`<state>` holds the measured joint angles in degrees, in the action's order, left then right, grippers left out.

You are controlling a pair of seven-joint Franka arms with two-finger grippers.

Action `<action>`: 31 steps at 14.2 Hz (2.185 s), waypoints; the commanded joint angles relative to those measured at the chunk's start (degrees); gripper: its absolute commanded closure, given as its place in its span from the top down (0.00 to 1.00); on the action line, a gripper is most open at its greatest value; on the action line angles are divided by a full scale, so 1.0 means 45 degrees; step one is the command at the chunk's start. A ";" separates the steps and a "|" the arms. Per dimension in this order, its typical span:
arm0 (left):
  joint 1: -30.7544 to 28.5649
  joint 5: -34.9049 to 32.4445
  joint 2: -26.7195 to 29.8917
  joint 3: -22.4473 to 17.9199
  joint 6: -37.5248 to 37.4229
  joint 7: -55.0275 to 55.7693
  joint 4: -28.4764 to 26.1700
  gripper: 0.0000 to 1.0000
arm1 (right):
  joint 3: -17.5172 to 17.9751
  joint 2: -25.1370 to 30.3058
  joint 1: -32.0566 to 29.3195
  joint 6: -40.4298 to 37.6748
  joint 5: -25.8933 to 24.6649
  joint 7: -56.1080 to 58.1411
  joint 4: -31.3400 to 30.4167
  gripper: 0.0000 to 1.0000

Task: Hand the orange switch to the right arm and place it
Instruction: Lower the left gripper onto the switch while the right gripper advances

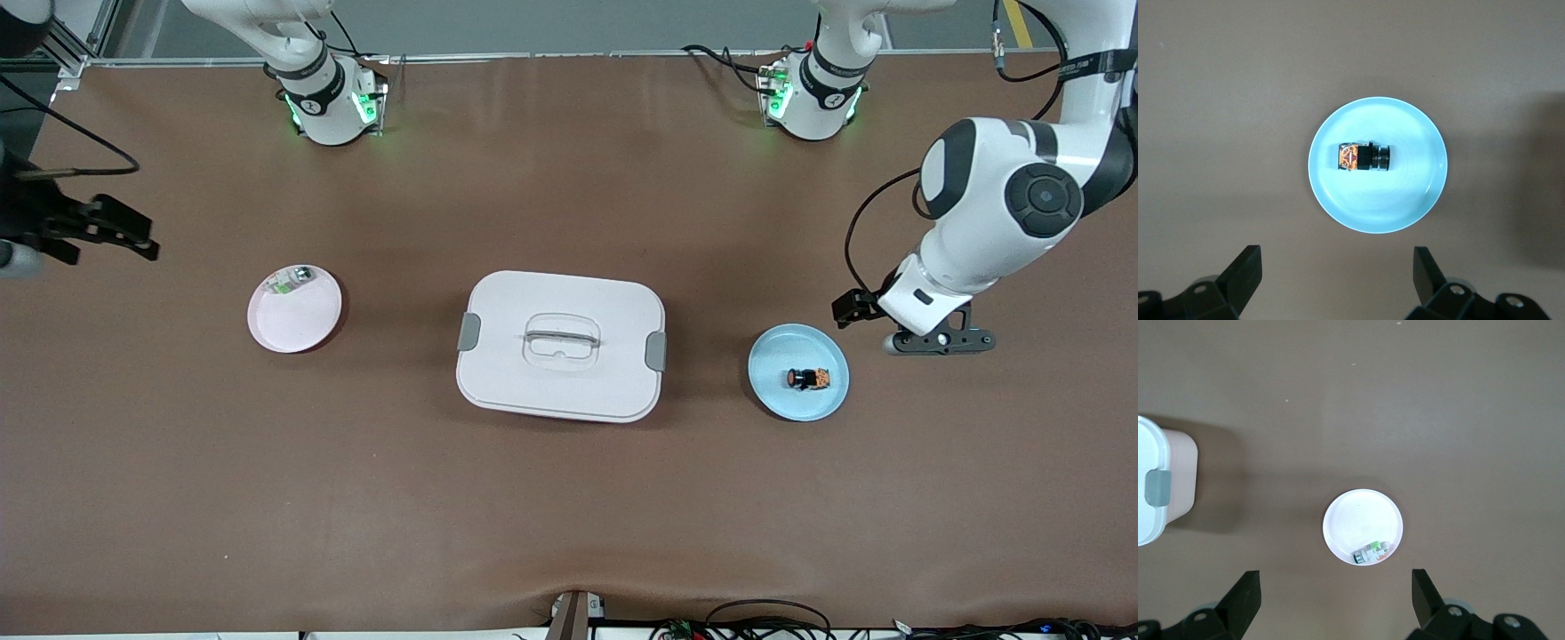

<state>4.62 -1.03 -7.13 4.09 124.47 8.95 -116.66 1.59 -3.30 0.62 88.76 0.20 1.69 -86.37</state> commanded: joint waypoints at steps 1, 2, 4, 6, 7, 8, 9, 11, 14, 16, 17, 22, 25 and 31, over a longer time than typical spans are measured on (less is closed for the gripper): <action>0.0087 -0.0026 -0.0250 0.0068 0.0854 0.0082 -0.0402 1.00 | -0.0020 -0.0321 0.0660 -0.0231 -0.0685 -0.0007 0.0482 1.00; 0.0087 -0.0045 -0.0426 0.0088 0.1069 0.0082 -0.0461 1.00 | -0.0020 -0.0340 0.1127 -0.0328 -0.0843 -0.0102 0.0424 1.00; 0.0184 -0.0065 -0.0699 0.0088 0.1790 0.0063 -0.0753 1.00 | -0.0040 -0.0340 0.1580 -0.1242 -0.0805 -0.0142 0.0403 1.00; 0.0243 -0.0065 -0.0973 0.0088 0.2785 0.0062 -0.1163 1.00 | -0.0040 -0.0360 0.1639 -0.1267 -0.0785 -0.0142 0.0443 1.00; 0.0263 -0.0065 -0.1206 0.0088 0.3002 0.0043 -0.1222 1.00 | -0.0040 -0.0399 0.1582 -0.1170 -0.0786 -0.0142 0.0404 1.00; 0.0321 -0.0084 -0.1344 0.0088 0.3179 0.0024 -0.1223 1.00 | -0.0040 -0.0515 0.1484 -0.0763 -0.0708 -0.0123 0.0404 1.00; 0.0399 -0.0317 -0.1461 0.0088 0.3335 0.0023 -0.1262 1.00 | -0.0059 -0.0555 0.1425 -0.0334 -0.0572 -0.0065 0.0307 1.00; 0.0399 -0.0436 -0.1715 0.0069 0.3589 0.0023 -0.1262 1.00 | -0.0059 -0.0575 0.1541 -0.0271 -0.0123 -0.0161 0.0151 1.00; 0.0380 -0.0436 -0.2241 0.0088 0.4407 0.0082 -0.1281 1.00 | -0.0040 -0.0575 0.1737 -0.0173 -0.0024 -0.0200 0.0033 1.00; 0.0322 -0.0436 -0.2768 0.0069 0.5189 0.0082 -0.1281 1.00 | -0.0040 -0.0652 0.1737 -0.0154 0.0520 -0.0472 -0.0103 1.00; 0.0283 -0.0436 -0.3042 0.0069 0.5579 0.0063 -0.1281 1.00 | -0.0040 -0.0672 0.1757 -0.0115 0.0774 -0.0822 -0.0220 1.00; 0.0243 -0.0436 -0.3805 0.0030 0.6305 0.0082 -0.1145 1.00 | -0.0040 -0.0712 0.2478 -0.0018 0.0855 -0.1392 -0.0357 1.00; 0.0243 -0.0417 -0.4138 -0.0009 0.6908 0.0082 -0.1106 1.00 | -0.0040 -0.0750 0.2926 0.0276 0.0933 -0.2423 -0.0514 1.00; 0.0243 -0.0436 -0.4684 -0.0068 0.7028 -0.0132 -0.0736 1.00 | -0.0040 -0.1004 0.3378 0.0276 0.0953 -0.3111 -0.0456 1.00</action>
<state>5.85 -1.90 -26.89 4.10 155.37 8.76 -121.43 1.74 -7.09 15.59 89.62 3.79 -11.27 -88.48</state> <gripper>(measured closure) 0.000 0.000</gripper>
